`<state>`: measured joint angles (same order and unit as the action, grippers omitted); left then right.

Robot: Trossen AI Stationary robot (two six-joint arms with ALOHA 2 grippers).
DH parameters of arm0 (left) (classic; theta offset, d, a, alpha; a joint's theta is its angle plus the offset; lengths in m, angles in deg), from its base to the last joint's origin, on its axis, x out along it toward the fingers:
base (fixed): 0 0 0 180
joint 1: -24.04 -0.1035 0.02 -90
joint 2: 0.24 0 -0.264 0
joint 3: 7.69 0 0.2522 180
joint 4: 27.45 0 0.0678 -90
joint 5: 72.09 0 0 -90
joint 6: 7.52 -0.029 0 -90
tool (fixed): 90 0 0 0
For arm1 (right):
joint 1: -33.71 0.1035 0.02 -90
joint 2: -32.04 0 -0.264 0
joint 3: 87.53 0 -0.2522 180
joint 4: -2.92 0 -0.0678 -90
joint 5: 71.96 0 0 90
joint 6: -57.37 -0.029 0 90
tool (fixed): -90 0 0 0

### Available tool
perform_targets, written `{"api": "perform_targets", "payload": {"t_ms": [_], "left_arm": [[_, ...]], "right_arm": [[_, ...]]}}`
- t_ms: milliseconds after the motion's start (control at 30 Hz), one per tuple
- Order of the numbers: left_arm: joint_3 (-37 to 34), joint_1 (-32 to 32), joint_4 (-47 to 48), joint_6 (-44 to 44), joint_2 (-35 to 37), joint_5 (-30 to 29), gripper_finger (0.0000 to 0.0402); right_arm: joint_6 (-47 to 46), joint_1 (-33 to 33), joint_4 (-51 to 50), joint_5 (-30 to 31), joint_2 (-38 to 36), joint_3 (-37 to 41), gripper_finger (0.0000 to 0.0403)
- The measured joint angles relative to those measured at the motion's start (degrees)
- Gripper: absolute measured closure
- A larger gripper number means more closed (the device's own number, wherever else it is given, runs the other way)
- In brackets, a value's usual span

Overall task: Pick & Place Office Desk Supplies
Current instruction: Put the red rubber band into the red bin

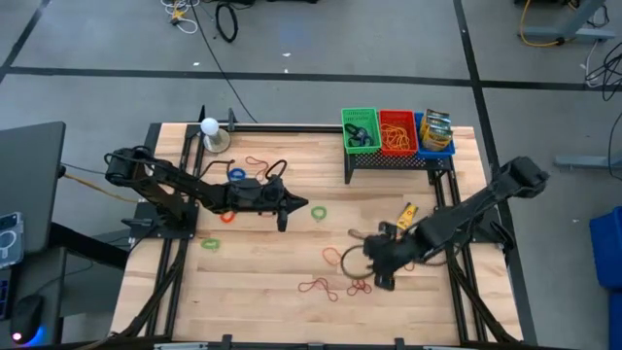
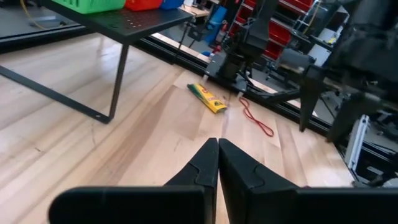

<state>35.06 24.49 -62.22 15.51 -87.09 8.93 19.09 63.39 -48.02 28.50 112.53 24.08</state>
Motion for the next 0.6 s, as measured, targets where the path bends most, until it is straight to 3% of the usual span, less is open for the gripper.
{"api": "perform_targets", "payload": {"t_ms": [233,400,600], "left_arm": [[0.00,-0.06,0.06,-0.99,0.00,-0.11,0.0385],[0.00,-0.04,0.35,-1.10,0.00,-0.01,0.0385],[0.00,-0.04,0.39,-1.88,0.00,-0.02,0.0385]], "right_arm": [[0.39,4.52,0.13,-1.77,11.96,-7.52,0.0124],[0.81,7.45,0.16,-2.38,20.58,-11.37,0.0119],[-1.59,7.81,-0.02,-1.29,27.20,-12.88,0.0143]]}}
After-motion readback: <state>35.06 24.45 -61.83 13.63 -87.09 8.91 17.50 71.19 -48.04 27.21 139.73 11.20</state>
